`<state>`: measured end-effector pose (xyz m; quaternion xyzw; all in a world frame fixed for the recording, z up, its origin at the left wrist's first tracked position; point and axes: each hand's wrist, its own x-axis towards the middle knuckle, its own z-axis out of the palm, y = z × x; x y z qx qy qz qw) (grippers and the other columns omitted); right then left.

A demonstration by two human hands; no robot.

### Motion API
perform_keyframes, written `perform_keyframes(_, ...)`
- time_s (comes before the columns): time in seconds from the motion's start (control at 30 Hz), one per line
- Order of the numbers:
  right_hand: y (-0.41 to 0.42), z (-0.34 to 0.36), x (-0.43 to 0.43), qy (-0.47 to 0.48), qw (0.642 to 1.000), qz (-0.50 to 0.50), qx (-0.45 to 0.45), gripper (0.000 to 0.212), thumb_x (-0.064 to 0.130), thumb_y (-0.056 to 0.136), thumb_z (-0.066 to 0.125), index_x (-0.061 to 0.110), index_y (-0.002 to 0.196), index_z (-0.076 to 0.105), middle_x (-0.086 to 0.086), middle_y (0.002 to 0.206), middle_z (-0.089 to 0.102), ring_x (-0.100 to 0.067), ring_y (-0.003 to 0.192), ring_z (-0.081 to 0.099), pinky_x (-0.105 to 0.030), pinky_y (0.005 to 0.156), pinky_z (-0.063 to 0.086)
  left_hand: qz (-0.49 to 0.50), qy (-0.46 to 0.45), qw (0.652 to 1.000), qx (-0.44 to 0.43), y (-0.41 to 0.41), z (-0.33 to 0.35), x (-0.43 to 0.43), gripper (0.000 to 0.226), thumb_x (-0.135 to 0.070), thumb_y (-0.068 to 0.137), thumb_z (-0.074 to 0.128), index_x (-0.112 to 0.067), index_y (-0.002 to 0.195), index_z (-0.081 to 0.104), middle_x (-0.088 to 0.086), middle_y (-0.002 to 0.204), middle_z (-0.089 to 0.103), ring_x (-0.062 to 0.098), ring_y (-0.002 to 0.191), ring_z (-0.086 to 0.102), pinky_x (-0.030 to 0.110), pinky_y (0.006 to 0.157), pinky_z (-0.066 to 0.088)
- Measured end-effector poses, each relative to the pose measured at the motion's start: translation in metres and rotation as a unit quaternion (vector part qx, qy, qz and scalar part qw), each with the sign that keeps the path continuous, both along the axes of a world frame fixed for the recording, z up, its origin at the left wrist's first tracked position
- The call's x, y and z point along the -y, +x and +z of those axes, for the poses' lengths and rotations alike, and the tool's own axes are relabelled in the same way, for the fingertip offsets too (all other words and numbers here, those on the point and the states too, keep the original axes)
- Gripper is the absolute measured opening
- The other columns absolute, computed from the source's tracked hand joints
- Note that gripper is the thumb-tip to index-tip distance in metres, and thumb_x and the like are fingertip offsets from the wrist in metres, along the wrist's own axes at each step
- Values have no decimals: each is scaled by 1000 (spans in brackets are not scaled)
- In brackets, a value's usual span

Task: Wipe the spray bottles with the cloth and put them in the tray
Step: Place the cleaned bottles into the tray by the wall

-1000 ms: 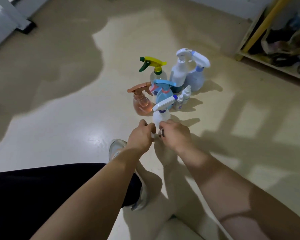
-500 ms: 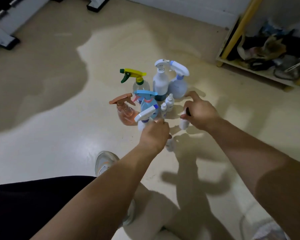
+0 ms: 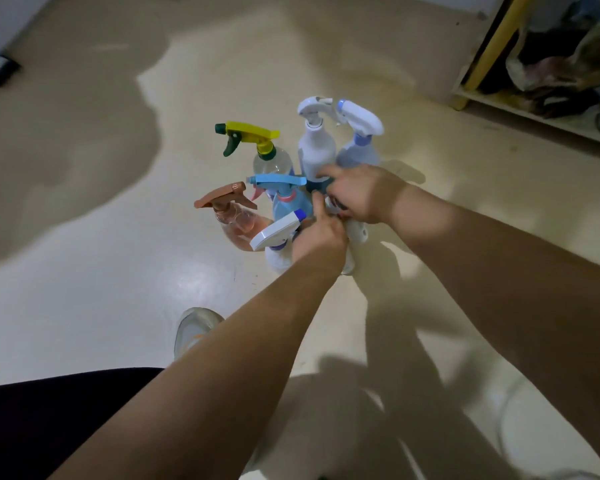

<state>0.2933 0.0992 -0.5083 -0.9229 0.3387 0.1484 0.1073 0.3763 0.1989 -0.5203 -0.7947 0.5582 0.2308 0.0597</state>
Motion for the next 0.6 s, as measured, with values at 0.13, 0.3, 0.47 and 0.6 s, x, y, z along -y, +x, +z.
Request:
perform_keyframes(0.13, 0, -12, 1, 17, 999, -26, -13, 27, 21, 96, 56, 9, 120, 59, -11, 131, 52, -36, 104, 61, -37, 74, 44, -49, -5, 999, -8, 4, -2, 8, 83, -11, 87, 74, -13, 152, 24, 12, 138, 47, 35, 121, 58, 49, 105, 49)
perform_keyframes(0.3, -10, -9, -7, 57, 995, -81, 34, 23, 16, 95, 60, 2, 114, 62, -15, 127, 48, -35, 99, 59, -38, 78, 47, -103, -23, 994, -18, 6, -6, 12, 42, -11, 97, 57, -9, 137, 45, 12, 132, 49, 32, 114, 59, 42, 88, 51)
perform_keyframes(0.47, -32, -8, -21, 67, 985, -137, 75, 17, 19, 95, 63, 2, 95, 63, -15, 120, 48, -34, 83, 58, -42, 79, 51, -153, -7, 988, 23, 0, 1, 11, 45, -8, 91, 70, -10, 133, 55, 13, 132, 41, 28, 110, 60, 42, 99, 53)
perform_keyframes(0.6, -55, 0, -37, 65, 979, -184, 65, 23, 30, 92, 69, 8, 96, 63, -7, 116, 46, -33, 78, 61, -44, 78, 55, -172, 16, 985, 30, -9, 5, 7, 51, -10, 86, 77, -9, 132, 57, 13, 134, 40, 27, 105, 61, 40, 95, 56)
